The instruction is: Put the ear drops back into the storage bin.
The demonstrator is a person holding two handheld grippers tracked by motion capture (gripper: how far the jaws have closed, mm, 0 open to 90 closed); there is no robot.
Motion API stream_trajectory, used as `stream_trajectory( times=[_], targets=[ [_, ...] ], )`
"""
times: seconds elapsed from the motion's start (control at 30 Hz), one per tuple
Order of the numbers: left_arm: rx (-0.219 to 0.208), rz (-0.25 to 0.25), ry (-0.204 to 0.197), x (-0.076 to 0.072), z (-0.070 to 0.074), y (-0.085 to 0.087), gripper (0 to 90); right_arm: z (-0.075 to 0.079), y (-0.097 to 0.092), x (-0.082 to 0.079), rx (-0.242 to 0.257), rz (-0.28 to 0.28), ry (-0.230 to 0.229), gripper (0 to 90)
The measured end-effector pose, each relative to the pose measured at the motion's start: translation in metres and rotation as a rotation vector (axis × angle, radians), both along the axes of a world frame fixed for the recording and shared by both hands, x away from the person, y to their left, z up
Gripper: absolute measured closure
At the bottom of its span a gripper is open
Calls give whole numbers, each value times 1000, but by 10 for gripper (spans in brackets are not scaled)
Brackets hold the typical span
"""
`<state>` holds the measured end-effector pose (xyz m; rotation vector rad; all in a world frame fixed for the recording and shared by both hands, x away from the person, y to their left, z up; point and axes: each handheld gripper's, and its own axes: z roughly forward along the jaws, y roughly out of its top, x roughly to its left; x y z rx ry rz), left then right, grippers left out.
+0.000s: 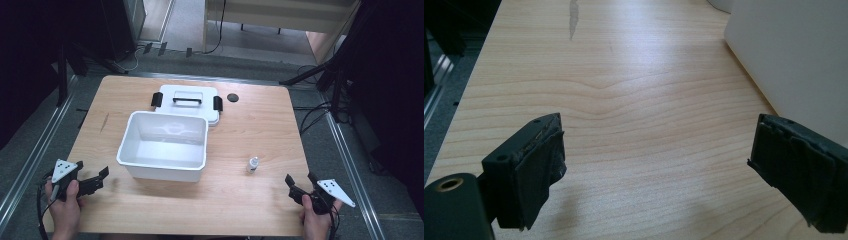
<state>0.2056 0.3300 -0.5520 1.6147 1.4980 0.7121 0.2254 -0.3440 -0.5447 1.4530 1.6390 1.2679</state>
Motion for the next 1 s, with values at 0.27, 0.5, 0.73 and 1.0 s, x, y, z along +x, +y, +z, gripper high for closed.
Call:
stream_trajectory(
  times=[0.27,0.5,0.73,1.0],
  targets=[
    [7,5,-3,0,0,0,79,0,2,1,-13,27,24,131],
    [-6,10,-3,0,0,1,79,1,0,6,0,65,71,140],
    [-6,8,-5,-1,0,1,79,2,2,14,-71,181,181,147],
    [-16,7,-6,0,0,1,79,23,15,30,-231,323,305,148]
  ],
)
